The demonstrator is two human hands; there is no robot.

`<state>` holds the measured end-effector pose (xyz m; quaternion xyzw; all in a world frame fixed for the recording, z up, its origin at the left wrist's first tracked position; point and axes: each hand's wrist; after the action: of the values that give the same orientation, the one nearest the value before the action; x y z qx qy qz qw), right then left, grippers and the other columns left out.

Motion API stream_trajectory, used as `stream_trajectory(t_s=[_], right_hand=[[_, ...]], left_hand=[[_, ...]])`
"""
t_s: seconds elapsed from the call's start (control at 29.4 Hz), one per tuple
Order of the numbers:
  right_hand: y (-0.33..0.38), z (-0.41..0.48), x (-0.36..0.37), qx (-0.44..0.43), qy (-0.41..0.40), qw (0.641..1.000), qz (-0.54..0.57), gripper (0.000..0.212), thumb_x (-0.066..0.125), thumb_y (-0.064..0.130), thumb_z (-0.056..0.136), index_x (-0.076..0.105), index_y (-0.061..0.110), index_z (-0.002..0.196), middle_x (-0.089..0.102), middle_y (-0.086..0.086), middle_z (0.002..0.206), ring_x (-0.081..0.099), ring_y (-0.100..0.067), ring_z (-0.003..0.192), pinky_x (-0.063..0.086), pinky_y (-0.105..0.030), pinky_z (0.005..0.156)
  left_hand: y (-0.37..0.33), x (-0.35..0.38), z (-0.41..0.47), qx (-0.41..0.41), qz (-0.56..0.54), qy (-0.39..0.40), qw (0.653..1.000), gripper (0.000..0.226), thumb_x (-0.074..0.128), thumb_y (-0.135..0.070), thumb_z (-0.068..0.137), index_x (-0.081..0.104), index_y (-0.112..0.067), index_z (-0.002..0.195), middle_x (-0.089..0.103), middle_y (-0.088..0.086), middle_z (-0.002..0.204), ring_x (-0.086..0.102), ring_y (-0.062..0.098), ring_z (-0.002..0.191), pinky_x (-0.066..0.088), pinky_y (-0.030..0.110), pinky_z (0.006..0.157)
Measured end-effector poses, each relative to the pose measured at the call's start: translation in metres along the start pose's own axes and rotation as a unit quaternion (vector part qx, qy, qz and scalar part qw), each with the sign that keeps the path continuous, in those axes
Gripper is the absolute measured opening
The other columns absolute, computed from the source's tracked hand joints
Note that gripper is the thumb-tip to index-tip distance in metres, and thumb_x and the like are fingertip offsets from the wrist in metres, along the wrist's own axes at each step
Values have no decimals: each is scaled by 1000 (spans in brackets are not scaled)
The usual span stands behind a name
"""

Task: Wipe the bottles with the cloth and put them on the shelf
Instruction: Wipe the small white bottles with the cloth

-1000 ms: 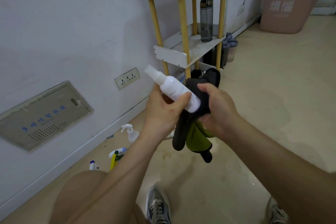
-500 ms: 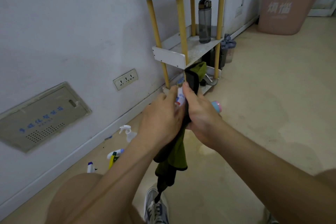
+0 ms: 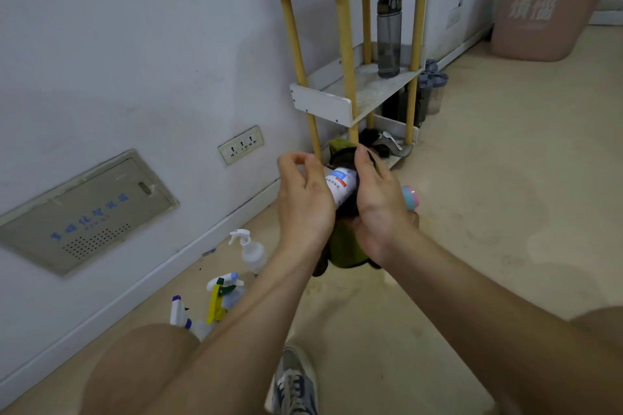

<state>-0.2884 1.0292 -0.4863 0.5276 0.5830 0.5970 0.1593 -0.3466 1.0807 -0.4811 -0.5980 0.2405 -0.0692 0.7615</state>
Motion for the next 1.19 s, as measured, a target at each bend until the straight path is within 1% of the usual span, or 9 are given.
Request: stream_trajectory(t_s=[0.17,0.27,0.41,0.54,0.65,0.75,0.92,1.02,1.19], right_hand=[[-12,-13,-1,-31,64,994,-78,29,47,42,101,68,26,115,72,-3,108,66,-17,106,51,-43,100],[-12,-13,-8,-18,80,993,-89,22,49,37,102,71,32,100,75,5,95,69,-8,94,54,-37,93],[0,3,-26,2,82,991,-107,14,64,28,94,70,41,94,71,-3,110,68,-22,100,59,-41,81],[7,16,-44,23,145,984,-105,23,64,11,90,73,28,102,69,-11,106,65,-31,96,52,-35,70],[20,18,-54,53,257,961,-90,31,63,1,82,73,19,106,70,-12,100,66,-26,94,52,-30,73],[29,17,-59,57,311,945,-90,40,65,5,73,71,15,112,72,-10,102,69,-21,92,56,-25,76],[31,18,-58,57,198,977,-57,20,64,5,87,72,11,104,75,-9,88,72,-18,73,59,-25,61],[27,22,-55,41,70,994,-72,24,71,14,88,69,5,110,73,-14,87,73,-23,70,58,-30,58],[10,24,-45,-27,-86,991,-104,24,70,42,87,72,23,100,75,-7,92,72,-26,89,60,-48,82]], left_hand=[[14,21,1,-31,-47,25,998,24,36,-24,105,52,-14,119,56,-9,97,55,8,89,43,20,77],[15,26,2,-92,-86,75,989,27,38,-26,105,57,-14,120,65,-4,101,63,-2,90,47,15,71],[7,3,-6,-149,-130,200,960,36,34,-37,105,67,-24,105,73,-2,94,70,7,79,54,22,61],[11,-23,29,-116,-63,108,985,25,47,-33,101,61,-23,118,63,-1,109,57,16,105,49,39,94],[9,-38,51,-134,-133,196,962,47,62,-21,94,48,-23,139,60,1,122,58,17,113,50,40,98],[3,-50,64,-77,-72,330,938,36,72,-11,82,67,-13,118,70,11,112,64,21,105,53,37,96],[-3,-65,62,21,113,333,936,17,72,-22,82,73,-26,98,74,0,97,65,17,87,55,15,70],[-3,-60,46,69,196,363,908,17,62,-32,92,68,-29,107,68,-11,90,57,2,75,46,13,63],[3,-47,33,185,338,349,854,27,47,-36,100,58,-24,123,60,-13,84,52,0,69,34,16,61]])
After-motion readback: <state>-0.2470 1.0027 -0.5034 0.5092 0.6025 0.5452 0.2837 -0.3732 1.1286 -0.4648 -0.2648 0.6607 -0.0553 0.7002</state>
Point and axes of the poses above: each hand's wrist, its own z-axis towards the middle knuckle, its own x-axis out of the palm, y = z × x
